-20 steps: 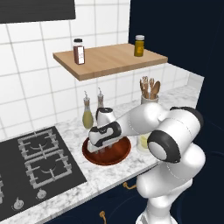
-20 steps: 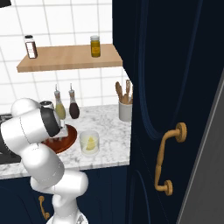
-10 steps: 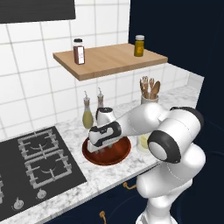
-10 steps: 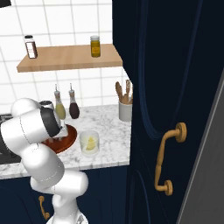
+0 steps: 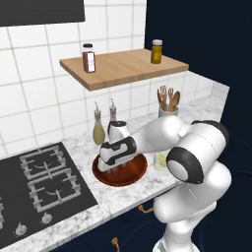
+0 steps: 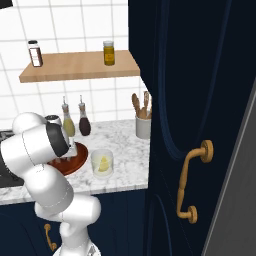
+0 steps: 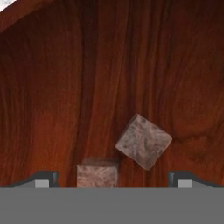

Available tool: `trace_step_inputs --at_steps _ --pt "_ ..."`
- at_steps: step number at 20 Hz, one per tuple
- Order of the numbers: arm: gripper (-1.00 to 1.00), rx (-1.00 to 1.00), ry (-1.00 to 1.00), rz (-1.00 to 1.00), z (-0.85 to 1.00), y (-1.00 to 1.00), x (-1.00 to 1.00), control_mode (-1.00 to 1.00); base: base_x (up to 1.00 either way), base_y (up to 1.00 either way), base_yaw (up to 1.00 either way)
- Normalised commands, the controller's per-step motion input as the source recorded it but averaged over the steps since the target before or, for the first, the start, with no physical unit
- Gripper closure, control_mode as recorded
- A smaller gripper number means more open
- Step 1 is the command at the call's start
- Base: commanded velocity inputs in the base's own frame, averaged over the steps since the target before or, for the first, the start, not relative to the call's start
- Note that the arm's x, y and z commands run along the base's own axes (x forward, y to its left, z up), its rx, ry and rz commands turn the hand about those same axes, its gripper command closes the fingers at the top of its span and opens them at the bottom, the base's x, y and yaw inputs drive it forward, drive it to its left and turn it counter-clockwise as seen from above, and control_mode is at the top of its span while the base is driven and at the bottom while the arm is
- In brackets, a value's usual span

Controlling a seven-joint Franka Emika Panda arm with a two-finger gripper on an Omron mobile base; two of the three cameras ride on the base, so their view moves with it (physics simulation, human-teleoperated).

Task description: Grab a lemon wedge from the fridge and one ice cube from the ice bowl, and put them in the glass of lemonade.

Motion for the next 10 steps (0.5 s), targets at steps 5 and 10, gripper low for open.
trace_step_inputs --at_steps 5,10 --pt "-1.00 0.00 0.00 0.00 -0.15 0.00 -0.08 -1.00 0.00 0.00 0.00" --pt "-1.00 0.00 0.00 0.00 0.00 0.00 0.00 -1.00 0.00 0.00 0.00"
